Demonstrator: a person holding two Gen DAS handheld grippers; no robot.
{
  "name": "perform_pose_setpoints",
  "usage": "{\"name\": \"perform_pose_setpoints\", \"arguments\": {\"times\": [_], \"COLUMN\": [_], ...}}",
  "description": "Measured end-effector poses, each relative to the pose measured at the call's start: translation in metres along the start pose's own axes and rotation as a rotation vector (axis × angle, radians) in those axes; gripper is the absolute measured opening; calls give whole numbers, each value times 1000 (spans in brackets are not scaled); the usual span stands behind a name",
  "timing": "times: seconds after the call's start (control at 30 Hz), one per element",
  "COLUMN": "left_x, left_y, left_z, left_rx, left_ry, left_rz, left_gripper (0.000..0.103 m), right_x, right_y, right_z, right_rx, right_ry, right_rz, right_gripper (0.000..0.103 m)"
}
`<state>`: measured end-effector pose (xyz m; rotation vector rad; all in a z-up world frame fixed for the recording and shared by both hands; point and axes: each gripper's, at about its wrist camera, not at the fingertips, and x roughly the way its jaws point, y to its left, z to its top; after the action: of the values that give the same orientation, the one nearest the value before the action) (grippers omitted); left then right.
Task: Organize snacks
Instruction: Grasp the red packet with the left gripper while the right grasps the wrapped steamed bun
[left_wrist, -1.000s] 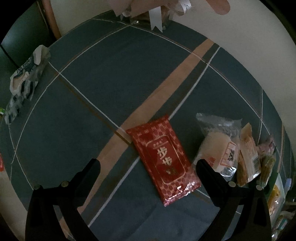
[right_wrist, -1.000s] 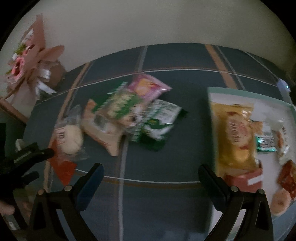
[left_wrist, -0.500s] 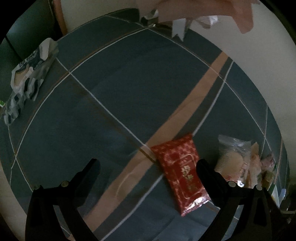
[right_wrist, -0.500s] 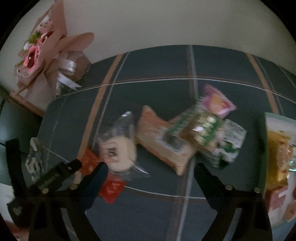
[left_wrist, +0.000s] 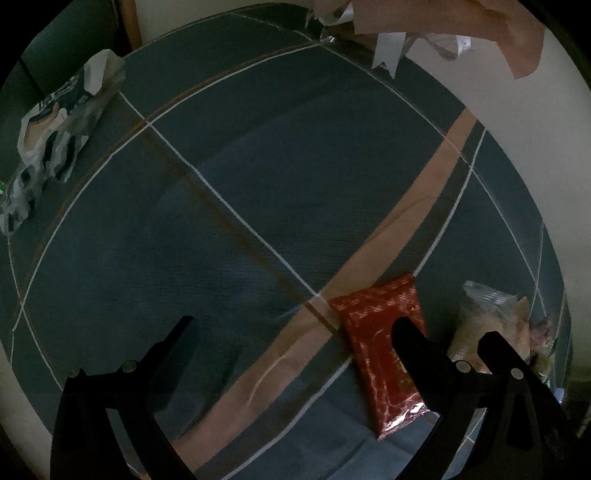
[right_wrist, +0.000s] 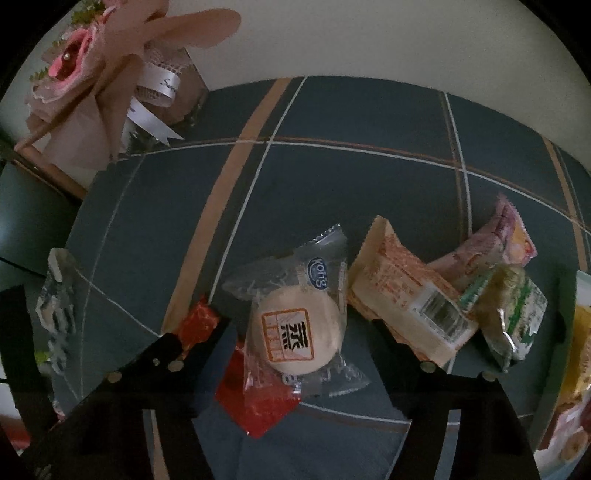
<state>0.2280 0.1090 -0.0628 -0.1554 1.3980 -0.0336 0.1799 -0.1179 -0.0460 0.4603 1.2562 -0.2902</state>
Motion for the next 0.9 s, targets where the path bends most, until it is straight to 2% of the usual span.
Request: {"name": "perform_pose_setpoints", "arguments": {"times": [0.2, 0.27, 0.3, 0.33, 0.57, 0.9], "left_x": [8, 9, 9, 9, 8, 23], "left_y": [-9, -10, -10, -9, -23, -59], "left_z": [6, 6, 7, 7, 5, -7], "left_rx": [12, 10, 2, -1, 37, 102], "left_ry": [-2, -1, 1, 0, 1, 31], "left_rz": [40, 38, 22, 14, -22, -21], "left_gripper": [103, 103, 103, 103, 103, 102], "right_x": [15, 18, 18, 16, 9, -8], "right_y": [-6, -8, -8, -10, -19, -55], "right_z": [3, 2, 1, -2, -17, -49], "right_rx": [28, 33, 33, 30, 10, 0], "right_ry": [29, 37, 38, 36, 30, 24], "right_rz": [33, 44, 53, 56, 47, -14], "right_gripper": [75, 70, 62, 59, 58, 58]}}
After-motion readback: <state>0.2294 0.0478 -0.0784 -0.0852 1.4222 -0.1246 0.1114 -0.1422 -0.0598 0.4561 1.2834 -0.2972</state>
